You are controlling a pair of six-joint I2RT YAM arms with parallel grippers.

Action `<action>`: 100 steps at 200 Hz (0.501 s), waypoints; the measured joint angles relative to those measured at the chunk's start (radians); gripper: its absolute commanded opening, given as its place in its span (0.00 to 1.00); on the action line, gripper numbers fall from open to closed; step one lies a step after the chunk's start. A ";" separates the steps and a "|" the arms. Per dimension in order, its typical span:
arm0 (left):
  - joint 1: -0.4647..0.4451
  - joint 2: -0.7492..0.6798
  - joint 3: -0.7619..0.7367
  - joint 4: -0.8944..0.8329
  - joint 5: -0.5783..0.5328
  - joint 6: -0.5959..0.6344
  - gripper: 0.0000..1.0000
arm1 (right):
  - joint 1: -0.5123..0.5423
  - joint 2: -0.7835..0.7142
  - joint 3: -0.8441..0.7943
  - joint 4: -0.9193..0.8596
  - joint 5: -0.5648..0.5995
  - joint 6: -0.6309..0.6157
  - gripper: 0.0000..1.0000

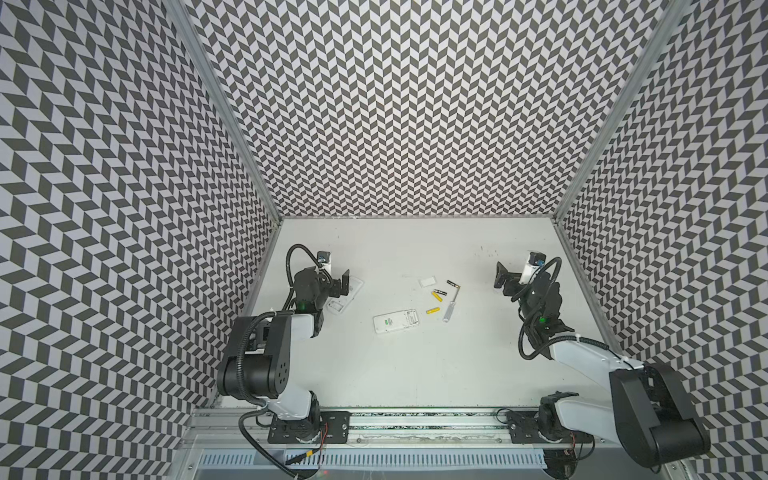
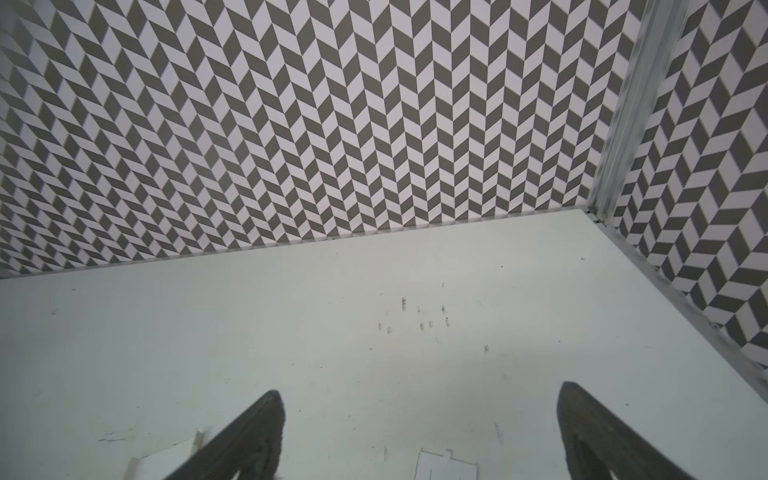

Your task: Unload the batteries from the remote control

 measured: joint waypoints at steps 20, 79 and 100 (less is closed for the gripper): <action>0.020 0.003 -0.014 0.044 0.049 -0.017 1.00 | 0.000 0.040 -0.024 0.059 0.028 -0.043 0.99; 0.077 -0.005 -0.274 0.441 0.136 -0.060 1.00 | -0.010 0.184 -0.073 0.266 0.112 -0.094 0.99; 0.085 0.013 -0.328 0.568 0.154 -0.075 1.00 | -0.022 0.205 -0.121 0.359 0.121 -0.093 0.99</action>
